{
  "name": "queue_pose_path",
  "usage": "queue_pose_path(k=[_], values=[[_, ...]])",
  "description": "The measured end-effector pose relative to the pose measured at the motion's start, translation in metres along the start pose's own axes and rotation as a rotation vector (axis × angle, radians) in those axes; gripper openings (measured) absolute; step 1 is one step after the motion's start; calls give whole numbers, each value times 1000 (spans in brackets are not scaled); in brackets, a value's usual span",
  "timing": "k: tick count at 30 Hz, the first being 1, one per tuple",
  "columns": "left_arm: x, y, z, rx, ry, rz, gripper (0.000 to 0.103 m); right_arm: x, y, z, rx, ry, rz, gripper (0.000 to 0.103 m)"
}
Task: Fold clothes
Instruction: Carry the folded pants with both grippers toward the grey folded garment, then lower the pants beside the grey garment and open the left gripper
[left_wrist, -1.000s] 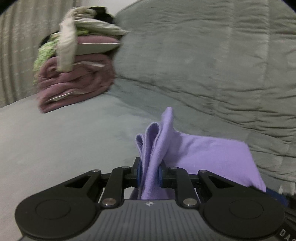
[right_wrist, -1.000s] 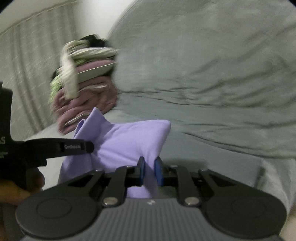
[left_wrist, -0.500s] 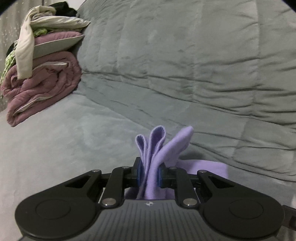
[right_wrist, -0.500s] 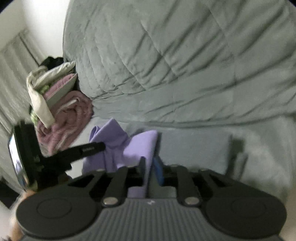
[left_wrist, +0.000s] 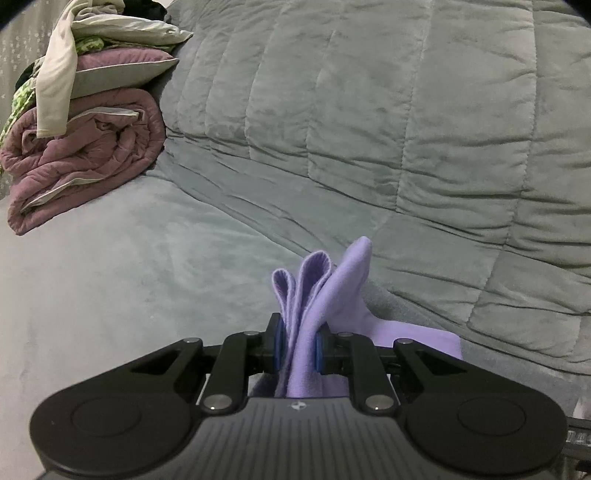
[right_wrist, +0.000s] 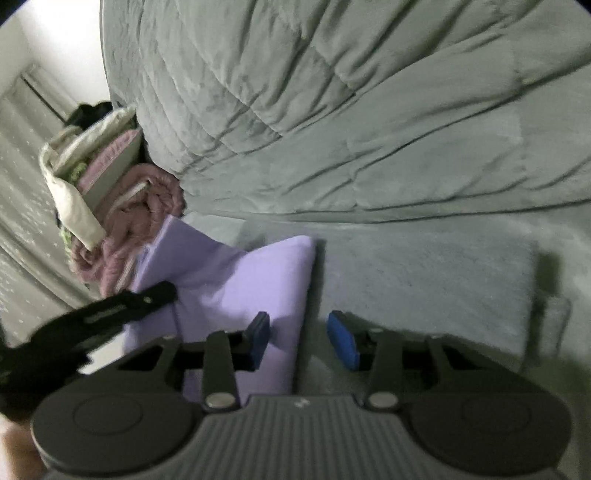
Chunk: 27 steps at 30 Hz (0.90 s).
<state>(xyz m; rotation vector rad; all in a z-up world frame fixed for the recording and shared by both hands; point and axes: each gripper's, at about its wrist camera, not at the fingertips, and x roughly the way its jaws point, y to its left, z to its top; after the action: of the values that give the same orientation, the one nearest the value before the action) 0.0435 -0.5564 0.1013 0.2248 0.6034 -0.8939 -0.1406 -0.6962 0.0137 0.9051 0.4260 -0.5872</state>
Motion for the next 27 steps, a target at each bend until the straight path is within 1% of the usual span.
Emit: queue_pose_path(k=[1, 3, 4, 6, 7, 8, 11, 14, 16, 17, 20, 21, 23, 27], values=[[1, 1, 0, -6, 1, -2, 15, 0, -2, -4, 2, 6, -14, 36], [3, 3, 0, -14, 5, -3, 15, 3, -3, -7, 19, 9, -9, 36], [4, 4, -1, -16, 7, -3, 15, 5, -1, -8, 13, 6, -9, 34], [7, 4, -3, -17, 9, -4, 15, 8, 3, -8, 3, 6, -2, 25], [7, 5, -3, -17, 9, -5, 15, 9, 6, -9, -1, 8, 5, 16], [7, 5, -3, -16, 8, -7, 15, 9, 8, -9, -5, 10, 12, 13], [3, 6, -3, -20, -1, -21, 15, -3, 13, -10, -42, -22, -4, 11], [-6, 5, 0, -27, -20, -48, 15, -20, 8, -7, 14, -35, 24, 11], [-14, 3, 2, -31, -40, -77, 15, -36, 5, -4, 41, -65, 32, 11], [-16, 1, 5, -32, -44, -92, 15, -47, 4, -3, 48, -93, 29, 11], [-16, -10, 10, -25, -41, -140, 15, -71, -3, 1, 59, -159, 22, 11], [-13, -17, 11, -6, -34, -153, 15, -77, -5, 3, 65, -174, 19, 10], [-3, -29, 11, 34, -10, -161, 15, -80, -15, 7, 96, -177, 0, 10], [24, -47, 10, 76, 52, -154, 16, -68, -43, 12, 234, -125, -37, 11]])
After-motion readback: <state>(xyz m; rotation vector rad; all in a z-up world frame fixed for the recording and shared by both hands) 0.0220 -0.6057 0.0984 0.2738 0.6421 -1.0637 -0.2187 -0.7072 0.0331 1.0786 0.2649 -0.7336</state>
